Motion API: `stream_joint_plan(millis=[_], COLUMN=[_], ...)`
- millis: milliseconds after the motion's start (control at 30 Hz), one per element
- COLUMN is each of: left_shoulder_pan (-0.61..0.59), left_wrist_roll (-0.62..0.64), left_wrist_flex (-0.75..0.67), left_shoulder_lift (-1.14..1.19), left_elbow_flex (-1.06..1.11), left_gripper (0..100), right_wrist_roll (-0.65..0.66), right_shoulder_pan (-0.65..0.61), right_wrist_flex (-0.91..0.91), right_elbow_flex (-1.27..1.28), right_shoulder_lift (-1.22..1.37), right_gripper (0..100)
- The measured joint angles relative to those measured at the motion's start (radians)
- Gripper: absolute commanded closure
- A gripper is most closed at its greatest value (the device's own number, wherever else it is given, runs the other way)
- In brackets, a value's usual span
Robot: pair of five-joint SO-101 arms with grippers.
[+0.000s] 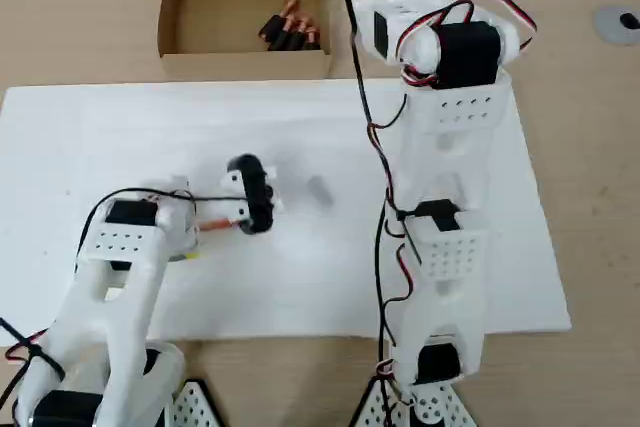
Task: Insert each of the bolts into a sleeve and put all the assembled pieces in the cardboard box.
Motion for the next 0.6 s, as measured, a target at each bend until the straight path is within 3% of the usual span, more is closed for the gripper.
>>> stream_joint_plan(millis=[67,167,433,500,600], left_shoulder_pan=[0.0,0.002,0.008,0.008,0.008], left_wrist_roll=[0.158,0.496,1.683,1.906,2.142], left_wrist_flex=[0.003,0.089,0.318,0.322,0.295], left_shoulder_lift=[0.0,0.0,0.0,0.0,0.0], left_elbow_flex=[-0.068,-0.186,-0.288,-0.273,-0.219], left_gripper=[76,76,76,76,76], right_wrist_roll=[0.0,0.0,0.0,0.0,0.0], right_shoulder_pan=[0.0,0.0,0.0,0.0,0.0], right_wrist_flex=[0.0,0.0,0.0,0.0,0.0], right_elbow_flex=[0.0,0.0,0.0,0.0,0.0], right_shoulder_lift=[0.0,0.0,0.0,0.0,0.0], right_gripper=[82.8,82.8,82.8,82.8,82.8])
